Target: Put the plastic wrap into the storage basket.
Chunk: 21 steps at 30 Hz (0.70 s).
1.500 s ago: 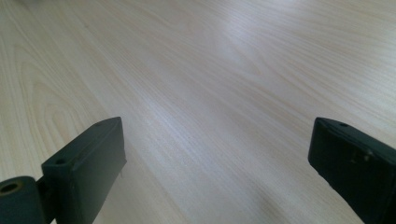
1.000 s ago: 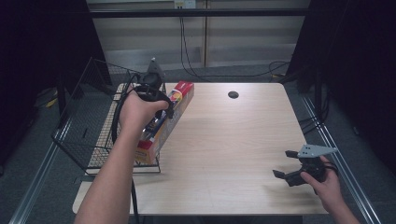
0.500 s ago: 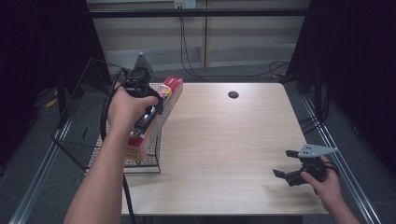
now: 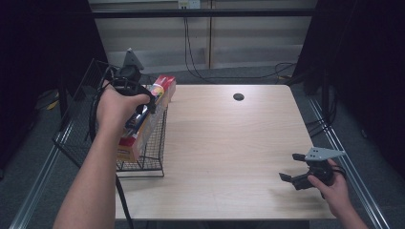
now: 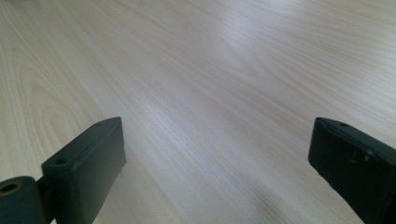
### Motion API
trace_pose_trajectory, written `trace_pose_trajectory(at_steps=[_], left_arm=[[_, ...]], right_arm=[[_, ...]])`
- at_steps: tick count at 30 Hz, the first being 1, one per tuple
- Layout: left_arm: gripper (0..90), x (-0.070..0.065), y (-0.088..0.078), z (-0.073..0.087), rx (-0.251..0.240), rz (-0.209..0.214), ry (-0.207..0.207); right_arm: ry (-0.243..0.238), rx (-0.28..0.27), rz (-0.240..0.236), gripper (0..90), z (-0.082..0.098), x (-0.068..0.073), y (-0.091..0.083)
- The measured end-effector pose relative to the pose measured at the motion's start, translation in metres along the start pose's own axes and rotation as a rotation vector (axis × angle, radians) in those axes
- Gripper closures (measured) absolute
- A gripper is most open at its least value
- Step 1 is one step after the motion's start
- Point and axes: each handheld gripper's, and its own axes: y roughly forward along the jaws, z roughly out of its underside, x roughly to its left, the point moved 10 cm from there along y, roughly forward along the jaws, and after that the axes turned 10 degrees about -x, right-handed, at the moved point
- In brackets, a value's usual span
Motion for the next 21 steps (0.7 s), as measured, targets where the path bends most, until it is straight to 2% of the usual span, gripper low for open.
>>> trace_pose_trajectory(at_steps=[10, 11, 15, 21], left_arm=[[47.9, 0.012, -0.008, -0.003, -0.021, -0.018, -0.034], [47.9, 0.013, -0.009, -0.003, -0.021, -0.023, -0.026], [47.9, 0.016, -0.013, -0.005, -0.032, -0.024, -0.046], [47.8, 0.024, -0.02, -0.008, -0.044, -0.037, -0.049]], right_arm=[[0.003, -0.001, -0.005, 3.6, -0.001, 0.0, 0.0], [0.004, 0.0, -0.003, 3.6, 0.0, 0.0, 0.0], [0.004, 0.001, -0.002, 3.6, 0.0, -0.001, 0.0], [0.005, 0.0, -0.005, 3.6, 0.0, -0.001, 0.0]])
